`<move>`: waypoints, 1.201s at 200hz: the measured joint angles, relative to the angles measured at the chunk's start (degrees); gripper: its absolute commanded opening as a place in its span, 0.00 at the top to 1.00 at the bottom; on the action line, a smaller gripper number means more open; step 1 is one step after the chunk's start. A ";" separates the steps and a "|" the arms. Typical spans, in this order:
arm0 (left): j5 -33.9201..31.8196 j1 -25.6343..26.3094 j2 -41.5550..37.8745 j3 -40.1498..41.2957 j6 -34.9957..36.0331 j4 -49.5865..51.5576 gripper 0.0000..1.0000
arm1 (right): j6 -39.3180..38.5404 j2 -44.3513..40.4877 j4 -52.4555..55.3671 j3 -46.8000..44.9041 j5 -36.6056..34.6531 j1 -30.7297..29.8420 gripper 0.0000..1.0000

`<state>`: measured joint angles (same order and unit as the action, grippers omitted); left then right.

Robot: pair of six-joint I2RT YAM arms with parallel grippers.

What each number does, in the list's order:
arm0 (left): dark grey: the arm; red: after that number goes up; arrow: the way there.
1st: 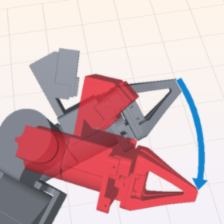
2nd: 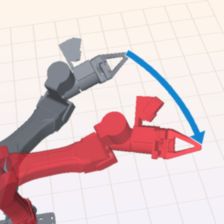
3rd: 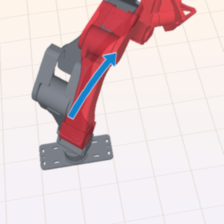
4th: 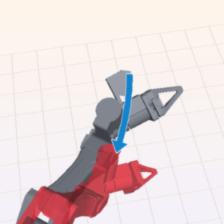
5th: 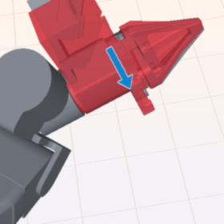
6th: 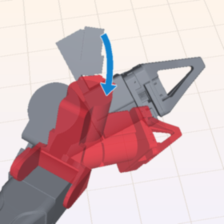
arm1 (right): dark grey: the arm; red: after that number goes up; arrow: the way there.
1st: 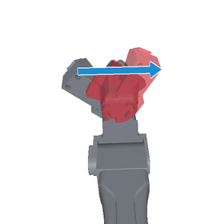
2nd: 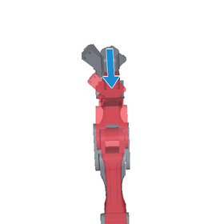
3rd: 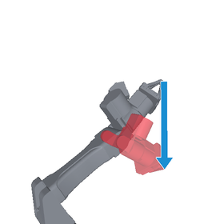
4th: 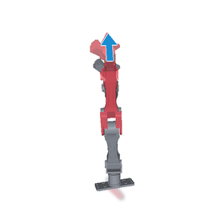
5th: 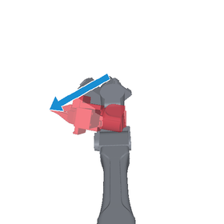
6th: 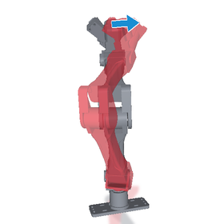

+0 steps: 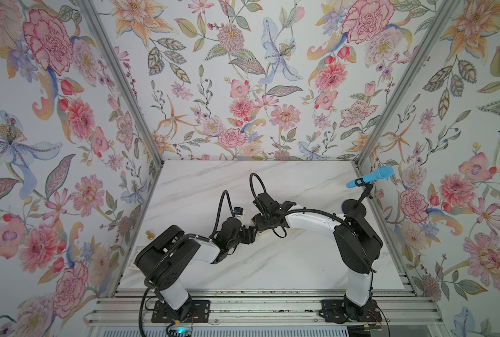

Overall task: Take the necklace out of the lift-off lid jewelry box
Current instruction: Take out the inner lining from the jewelry box.

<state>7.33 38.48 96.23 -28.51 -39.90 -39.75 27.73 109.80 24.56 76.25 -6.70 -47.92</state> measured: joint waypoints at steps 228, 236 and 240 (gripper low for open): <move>14.19 -2.45 -12.48 3.17 -5.18 -8.92 0.35 | 0.00 -21.55 -13.84 -14.34 -5.77 -2.36 1.00; 14.84 -2.47 -11.98 3.28 -5.70 -10.23 0.35 | 0.00 -21.55 -13.97 -14.56 -5.77 -2.40 1.00; 15.10 -2.47 -11.78 3.39 -6.10 -10.93 0.34 | 0.00 -21.55 -13.97 -14.62 -5.75 -2.54 1.00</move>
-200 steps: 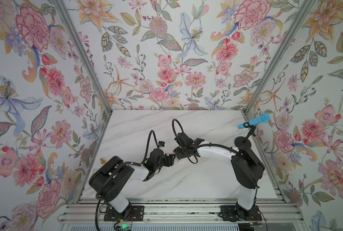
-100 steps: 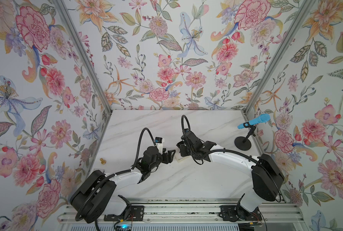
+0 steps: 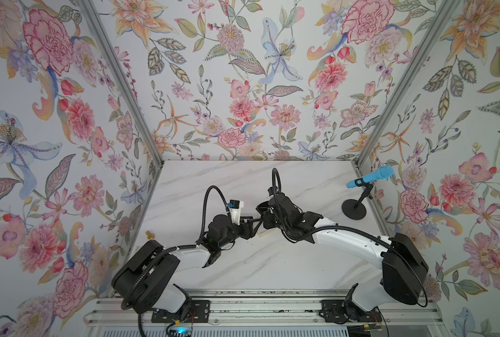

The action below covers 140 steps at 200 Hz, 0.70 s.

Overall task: Take the necklace out of the lift-off lid jewelry box
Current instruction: Take out the inner lining from the jewelry box.

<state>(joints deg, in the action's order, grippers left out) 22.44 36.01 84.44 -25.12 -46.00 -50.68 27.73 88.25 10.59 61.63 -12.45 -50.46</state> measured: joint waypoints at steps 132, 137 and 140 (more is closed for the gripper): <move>2.73 0.00 2.25 0.50 -2.89 -5.20 0.58 | 0.20 -0.94 -3.98 -1.81 2.78 -0.04 1.00; 2.73 0.00 2.25 0.50 -2.91 -5.18 0.57 | 0.20 -0.98 -4.28 -1.88 2.89 -0.04 1.00; 2.73 0.00 2.25 0.50 -2.89 -5.18 0.57 | 0.20 -1.01 -4.42 -1.92 3.02 -0.04 1.00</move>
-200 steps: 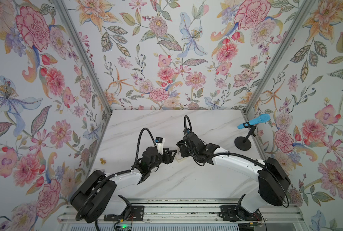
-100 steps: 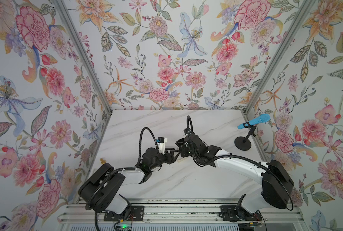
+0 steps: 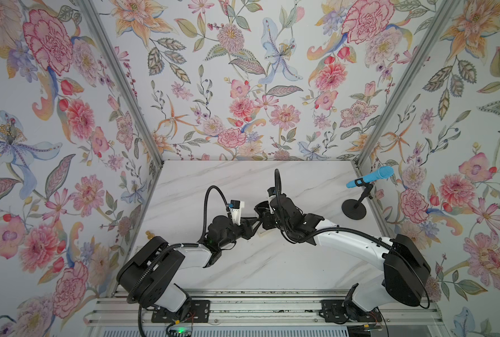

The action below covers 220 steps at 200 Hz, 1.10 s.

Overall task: Take the necklace out of the lift-off lid jewelry box
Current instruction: Take out the inner lining from the jewelry box.

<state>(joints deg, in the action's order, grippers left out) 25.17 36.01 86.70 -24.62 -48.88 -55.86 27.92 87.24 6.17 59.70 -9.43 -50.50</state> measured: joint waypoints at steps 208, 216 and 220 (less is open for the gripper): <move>0.17 0.00 -3.21 1.33 1.49 -0.39 1.00 | 0.31 -2.14 -5.01 -2.84 5.01 -0.31 0.84; 0.15 0.00 -3.80 1.51 1.57 -0.37 1.00 | 0.17 -2.75 -4.98 -3.08 5.05 -0.28 0.80; 0.13 0.00 -4.09 1.55 1.66 -0.33 1.00 | 0.48 -3.13 -4.98 -3.17 5.18 -0.22 0.78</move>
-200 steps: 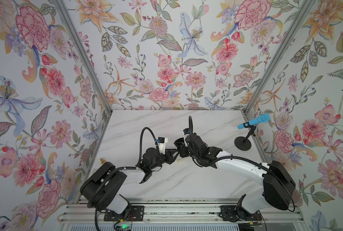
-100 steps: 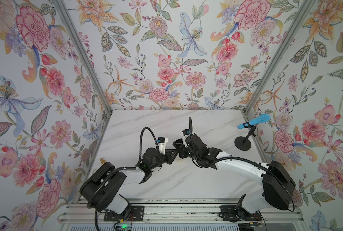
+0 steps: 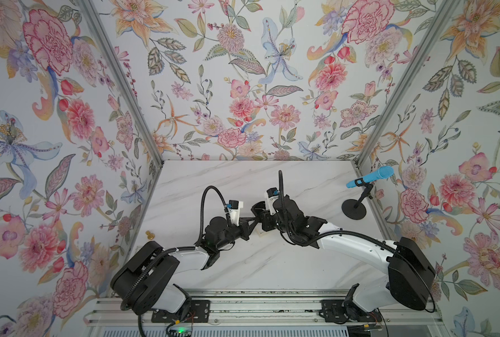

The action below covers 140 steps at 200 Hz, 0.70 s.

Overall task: Take the necklace out of the lift-off lid jewelry box
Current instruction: Take out the inner lining from the jewelry box.

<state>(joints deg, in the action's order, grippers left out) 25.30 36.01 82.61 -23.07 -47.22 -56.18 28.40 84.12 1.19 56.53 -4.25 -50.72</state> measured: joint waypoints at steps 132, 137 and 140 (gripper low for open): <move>-0.22 0.00 -3.39 0.22 1.81 2.58 1.00 | -0.50 -7.15 2.67 -0.42 5.18 4.66 0.68; -0.22 0.00 -3.56 0.28 1.81 2.60 1.00 | -0.72 -7.10 2.67 -0.42 5.60 4.81 0.70; -0.22 0.00 -3.69 0.31 1.84 2.56 1.00 | -0.90 -7.08 2.67 -0.42 5.95 4.92 0.70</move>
<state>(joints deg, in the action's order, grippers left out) 25.08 36.01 78.91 -22.76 -45.39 -53.63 27.51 77.03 3.86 56.12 1.69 -45.80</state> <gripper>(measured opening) 0.047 0.322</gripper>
